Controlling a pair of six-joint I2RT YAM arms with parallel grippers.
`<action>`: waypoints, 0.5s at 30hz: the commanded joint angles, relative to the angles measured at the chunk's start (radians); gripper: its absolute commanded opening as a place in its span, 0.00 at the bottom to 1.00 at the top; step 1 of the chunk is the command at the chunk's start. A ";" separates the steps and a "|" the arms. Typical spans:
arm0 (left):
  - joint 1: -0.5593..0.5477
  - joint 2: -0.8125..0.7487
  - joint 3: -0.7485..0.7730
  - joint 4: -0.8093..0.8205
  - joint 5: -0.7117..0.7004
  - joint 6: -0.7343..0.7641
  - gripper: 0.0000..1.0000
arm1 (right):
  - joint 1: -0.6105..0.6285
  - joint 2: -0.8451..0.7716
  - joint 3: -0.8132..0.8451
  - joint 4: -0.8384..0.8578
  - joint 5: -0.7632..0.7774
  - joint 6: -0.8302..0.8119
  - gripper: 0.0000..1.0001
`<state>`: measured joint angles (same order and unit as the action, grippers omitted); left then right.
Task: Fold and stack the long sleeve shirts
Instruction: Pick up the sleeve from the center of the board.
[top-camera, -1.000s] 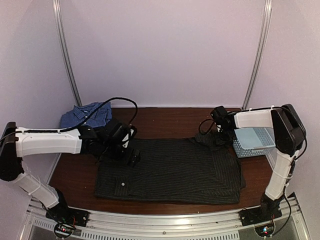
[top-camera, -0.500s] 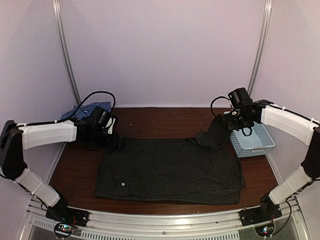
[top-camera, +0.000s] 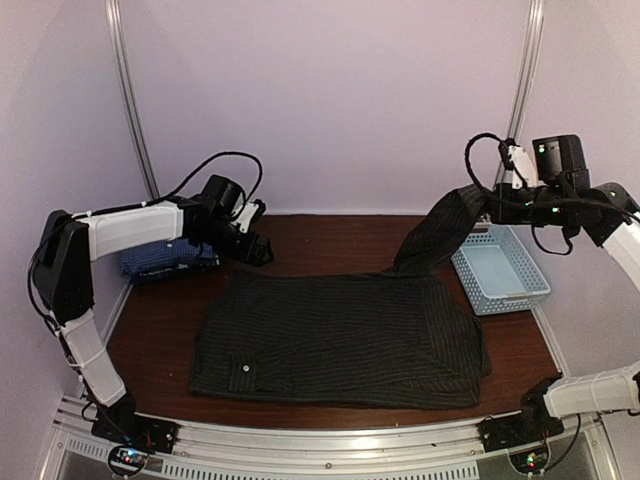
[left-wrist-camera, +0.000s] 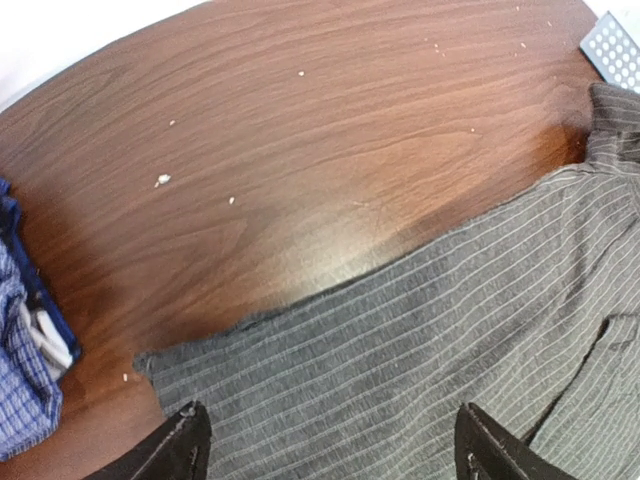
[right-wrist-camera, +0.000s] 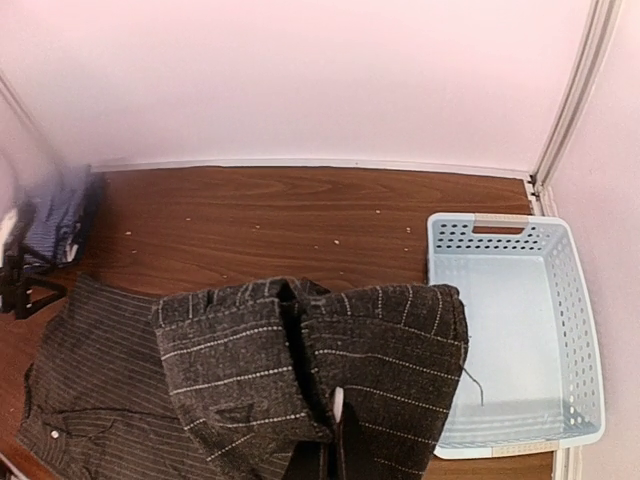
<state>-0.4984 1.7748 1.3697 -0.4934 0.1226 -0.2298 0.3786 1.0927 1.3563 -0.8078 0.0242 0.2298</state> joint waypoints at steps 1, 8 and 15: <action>0.011 0.077 0.105 -0.053 0.069 0.134 0.85 | -0.007 -0.052 0.052 -0.078 -0.168 -0.036 0.00; 0.012 0.123 0.177 -0.080 0.188 0.306 0.85 | -0.007 -0.152 0.092 -0.123 -0.298 -0.028 0.00; 0.011 0.092 0.103 -0.059 0.245 0.373 0.85 | -0.007 -0.217 0.085 -0.068 -0.334 0.099 0.00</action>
<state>-0.4915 1.8938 1.5013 -0.5594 0.3164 0.0727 0.3786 0.9051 1.4361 -0.9146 -0.2630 0.2432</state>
